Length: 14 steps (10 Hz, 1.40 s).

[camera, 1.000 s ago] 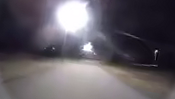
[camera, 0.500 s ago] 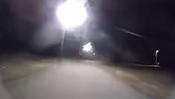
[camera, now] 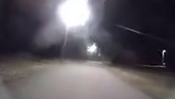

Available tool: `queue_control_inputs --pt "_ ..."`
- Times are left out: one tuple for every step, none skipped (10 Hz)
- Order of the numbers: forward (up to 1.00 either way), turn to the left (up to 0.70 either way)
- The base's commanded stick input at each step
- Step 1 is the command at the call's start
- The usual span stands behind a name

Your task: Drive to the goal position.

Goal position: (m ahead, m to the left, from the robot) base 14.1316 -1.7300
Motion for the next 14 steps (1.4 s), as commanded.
queue_control_inputs --pt "1.0 0.37" --pt "1.0 0.28" --pt "1.0 0.09" --pt "1.0 0.0" --pt "1.0 0.0" --pt "1.0 0.0" --pt "1.0 0.0" --pt "1.0 0.0" --pt "1.0 0.0" --pt "1.0 0.0" --pt "1.0 0.0" --pt "1.0 0.0" --pt "1.0 0.0" --pt "1.0 0.0"
